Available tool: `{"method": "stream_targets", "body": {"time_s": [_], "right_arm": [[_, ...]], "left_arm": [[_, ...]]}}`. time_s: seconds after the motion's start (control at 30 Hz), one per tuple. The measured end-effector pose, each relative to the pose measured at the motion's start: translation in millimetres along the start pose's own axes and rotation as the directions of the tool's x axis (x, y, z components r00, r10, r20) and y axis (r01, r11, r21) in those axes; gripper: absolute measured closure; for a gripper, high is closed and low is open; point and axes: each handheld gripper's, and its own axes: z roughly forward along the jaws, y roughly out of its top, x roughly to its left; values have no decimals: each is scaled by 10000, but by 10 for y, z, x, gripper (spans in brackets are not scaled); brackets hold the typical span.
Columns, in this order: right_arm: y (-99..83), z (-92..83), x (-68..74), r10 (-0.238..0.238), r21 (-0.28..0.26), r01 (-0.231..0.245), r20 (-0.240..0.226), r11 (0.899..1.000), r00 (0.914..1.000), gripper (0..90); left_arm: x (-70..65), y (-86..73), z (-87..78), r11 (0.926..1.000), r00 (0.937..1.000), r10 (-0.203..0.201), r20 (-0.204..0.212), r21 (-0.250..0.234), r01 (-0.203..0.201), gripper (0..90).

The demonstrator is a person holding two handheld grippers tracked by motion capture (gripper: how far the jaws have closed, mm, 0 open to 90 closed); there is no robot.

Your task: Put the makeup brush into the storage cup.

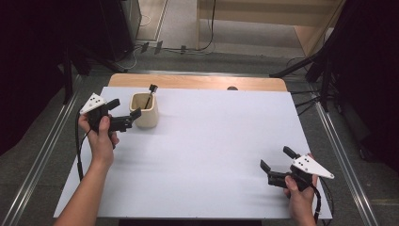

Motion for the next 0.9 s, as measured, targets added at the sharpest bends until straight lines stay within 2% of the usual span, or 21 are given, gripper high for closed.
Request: {"method": "stream_targets", "body": {"time_s": [0.1, 0.4, 0.57, 0.9], "right_arm": [[-2, 0, 1, 17, 7, -17, 9, 10000, 10000, 0], [-1, 5, 9, -17, 4, 17, -5, 10000, 10000, 0], [-1, 4, 12, -24, 7, 24, -2, 10000, 10000, 0], [1, 2, 12, -55, -4, 55, 25, 10000, 10000, 0]], "left_arm": [[-12, -52, -60, 9999, 9999, 150, 61, -36, -149, 0], [-111, -183, -214, 9992, 9993, 200, 331, -347, -188, 0], [-198, -243, -263, 9985, 9983, 470, 339, -311, -460, 0], [-291, -440, -352, 9986, 9979, 438, 484, -320, -422, 0]]}}
